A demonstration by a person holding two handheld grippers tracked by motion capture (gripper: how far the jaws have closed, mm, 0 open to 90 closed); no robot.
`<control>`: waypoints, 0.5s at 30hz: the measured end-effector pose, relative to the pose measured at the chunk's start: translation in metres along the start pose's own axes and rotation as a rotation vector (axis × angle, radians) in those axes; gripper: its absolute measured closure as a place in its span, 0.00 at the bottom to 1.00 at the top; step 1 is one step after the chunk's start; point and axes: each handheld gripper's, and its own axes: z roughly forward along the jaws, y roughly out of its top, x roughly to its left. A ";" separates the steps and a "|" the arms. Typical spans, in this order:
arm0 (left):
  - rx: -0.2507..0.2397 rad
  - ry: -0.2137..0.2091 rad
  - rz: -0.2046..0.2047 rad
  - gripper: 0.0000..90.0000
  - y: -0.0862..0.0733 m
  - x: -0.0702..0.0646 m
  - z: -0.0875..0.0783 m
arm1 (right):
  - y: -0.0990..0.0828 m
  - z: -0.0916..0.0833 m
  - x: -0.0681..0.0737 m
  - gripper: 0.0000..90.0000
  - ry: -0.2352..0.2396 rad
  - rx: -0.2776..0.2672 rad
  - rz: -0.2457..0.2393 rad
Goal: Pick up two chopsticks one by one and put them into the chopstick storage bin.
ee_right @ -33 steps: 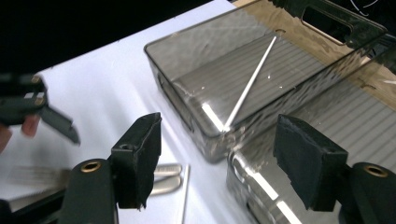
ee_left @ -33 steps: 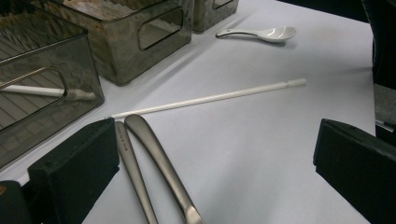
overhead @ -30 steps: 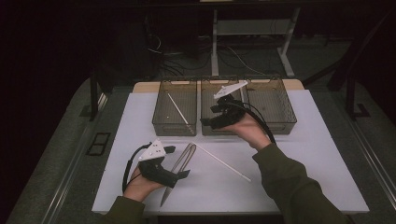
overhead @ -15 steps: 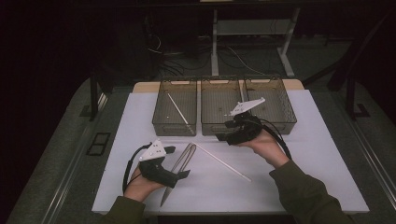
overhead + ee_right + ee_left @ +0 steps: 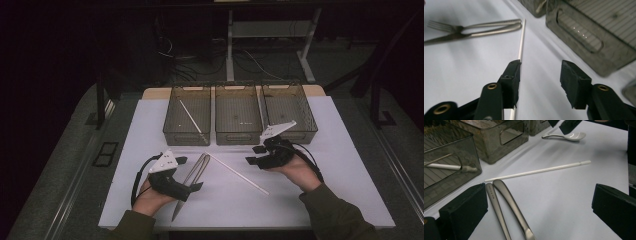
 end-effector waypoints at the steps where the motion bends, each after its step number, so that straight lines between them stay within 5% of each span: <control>1: 0.002 0.000 0.001 0.00 0.000 0.000 0.000 | -0.002 -0.001 0.001 0.58 -0.004 0.005 0.003; 15: 0.007 0.002 -0.001 0.00 0.000 0.000 0.001 | -0.025 0.014 0.009 0.72 0.021 0.092 0.014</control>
